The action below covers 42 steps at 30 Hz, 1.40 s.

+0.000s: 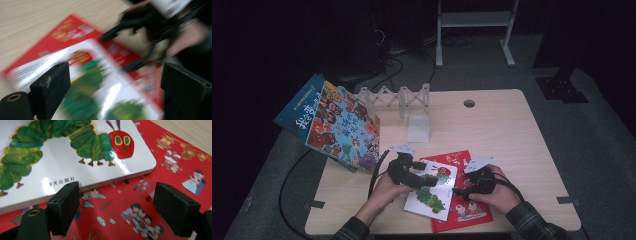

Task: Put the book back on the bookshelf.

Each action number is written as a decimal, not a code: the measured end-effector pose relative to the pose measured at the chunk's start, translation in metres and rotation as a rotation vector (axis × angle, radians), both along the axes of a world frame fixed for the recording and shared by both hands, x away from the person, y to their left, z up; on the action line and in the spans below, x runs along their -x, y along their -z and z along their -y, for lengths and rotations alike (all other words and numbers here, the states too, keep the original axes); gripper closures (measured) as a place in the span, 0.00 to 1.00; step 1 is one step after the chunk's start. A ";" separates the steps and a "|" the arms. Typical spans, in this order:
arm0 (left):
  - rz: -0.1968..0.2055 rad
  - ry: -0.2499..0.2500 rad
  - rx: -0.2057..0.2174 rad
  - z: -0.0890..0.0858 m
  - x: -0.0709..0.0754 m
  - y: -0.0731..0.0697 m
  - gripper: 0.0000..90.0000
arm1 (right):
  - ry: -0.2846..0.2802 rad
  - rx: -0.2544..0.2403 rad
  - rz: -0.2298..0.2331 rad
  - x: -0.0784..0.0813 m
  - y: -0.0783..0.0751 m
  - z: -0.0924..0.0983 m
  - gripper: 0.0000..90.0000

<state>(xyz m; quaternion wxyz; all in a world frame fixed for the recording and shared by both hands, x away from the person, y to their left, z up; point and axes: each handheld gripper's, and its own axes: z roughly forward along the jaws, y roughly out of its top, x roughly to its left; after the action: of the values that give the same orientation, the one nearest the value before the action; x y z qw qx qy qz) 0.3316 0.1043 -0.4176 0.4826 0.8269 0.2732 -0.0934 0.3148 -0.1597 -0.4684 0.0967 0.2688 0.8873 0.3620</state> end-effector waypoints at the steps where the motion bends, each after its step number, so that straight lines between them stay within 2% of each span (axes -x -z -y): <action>1: 0.020 0.006 -0.018 0.005 0.003 -0.002 0.09 | -0.004 0.004 0.004 0.001 0.000 -0.003 0.23; 2: 0.035 0.001 -0.023 0.007 0.005 -0.002 0.08 | -0.012 0.009 0.010 0.001 0.000 -0.005 0.23; 4: 0.032 0.007 -0.035 0.007 0.005 -0.002 0.08 | -0.015 0.011 0.013 0.001 0.000 -0.006 0.23; 5: 0.035 -0.005 -0.040 0.006 0.005 -0.001 0.08 | -0.016 0.010 0.013 0.001 0.000 -0.006 0.23; 15: 0.003 -0.095 -0.047 -0.022 0.003 0.008 0.08 | -0.011 -0.001 -0.001 0.000 -0.002 -0.004 0.24; 18: 0.005 -0.122 -0.074 -0.032 0.006 0.011 0.08 | -0.006 -0.010 0.002 0.001 -0.003 -0.003 0.24; 22: -0.017 -0.157 -0.102 -0.047 0.010 0.018 0.08 | 0.002 -0.031 0.002 0.003 -0.007 -0.001 0.24; 27: -0.050 -0.183 -0.167 -0.058 0.016 0.030 0.06 | -0.005 -0.048 0.005 0.009 -0.010 -0.003 0.24; 31: -0.073 -0.179 -0.203 -0.060 0.017 0.038 0.04 | -0.026 -0.042 0.007 0.014 -0.009 -0.009 0.23; 34: -0.076 -0.173 -0.218 -0.055 0.017 0.041 0.03 | -0.038 -0.034 0.005 0.014 -0.007 -0.013 0.23; 36: -0.086 -0.167 -0.243 -0.052 0.015 0.044 0.02 | -0.044 -0.025 0.003 0.014 -0.006 -0.014 0.23; 38: -0.094 -0.154 -0.252 -0.049 0.014 0.047 0.02 | -0.046 -0.022 0.000 0.014 -0.006 -0.015 0.23; 42: -0.094 -0.137 -0.244 -0.042 0.014 0.048 0.02 | -0.045 -0.025 -0.005 0.013 -0.005 -0.015 0.23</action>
<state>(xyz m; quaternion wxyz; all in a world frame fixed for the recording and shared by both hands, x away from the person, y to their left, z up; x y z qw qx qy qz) 0.3177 0.1466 -0.4657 0.3705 0.8536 0.3603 -0.0649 0.3015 -0.1451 -0.4633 0.0827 0.2508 0.8888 0.3745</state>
